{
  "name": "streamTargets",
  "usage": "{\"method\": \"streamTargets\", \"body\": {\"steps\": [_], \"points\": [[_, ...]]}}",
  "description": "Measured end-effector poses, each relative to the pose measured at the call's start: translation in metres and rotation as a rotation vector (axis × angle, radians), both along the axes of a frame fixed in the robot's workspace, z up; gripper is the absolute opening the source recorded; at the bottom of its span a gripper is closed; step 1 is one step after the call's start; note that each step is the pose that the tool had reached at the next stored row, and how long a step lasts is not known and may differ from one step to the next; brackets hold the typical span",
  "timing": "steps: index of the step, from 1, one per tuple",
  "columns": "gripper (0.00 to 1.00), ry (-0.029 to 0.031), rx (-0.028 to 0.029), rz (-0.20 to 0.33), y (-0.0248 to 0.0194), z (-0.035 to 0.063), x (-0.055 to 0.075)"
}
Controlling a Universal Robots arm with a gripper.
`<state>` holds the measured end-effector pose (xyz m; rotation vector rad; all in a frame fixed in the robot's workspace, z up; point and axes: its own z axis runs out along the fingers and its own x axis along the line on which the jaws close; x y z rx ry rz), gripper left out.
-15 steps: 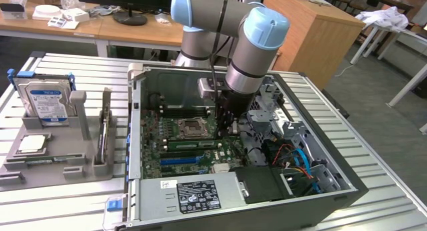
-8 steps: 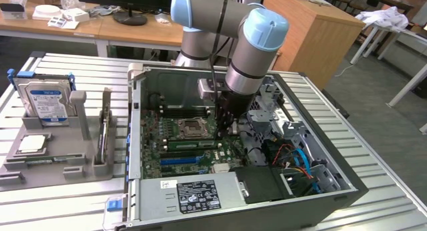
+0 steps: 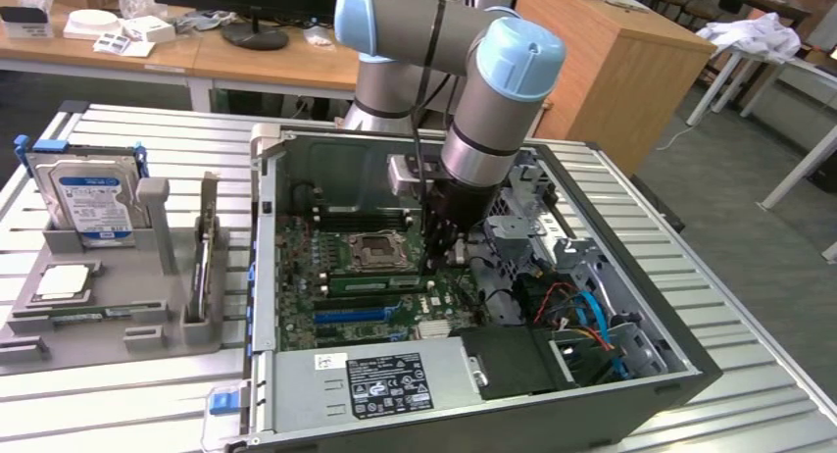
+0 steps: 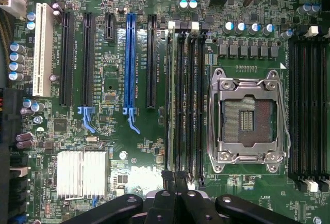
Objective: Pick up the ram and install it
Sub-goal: 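Press down the ram until it locks into place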
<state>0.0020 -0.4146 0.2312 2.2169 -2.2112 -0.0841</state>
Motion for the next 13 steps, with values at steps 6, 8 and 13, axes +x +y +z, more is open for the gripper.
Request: {"method": "streamTargets", "body": {"steps": [6,8,13], "points": [[0.11,0.0,0.0001,0.0,0.0006,-0.0001,0.0],[0.11,0.0,0.0,0.0,0.0006,-0.0007,0.0],[0.11,0.0,-0.0002,0.0,0.0006,-0.0027,0.0]]}}
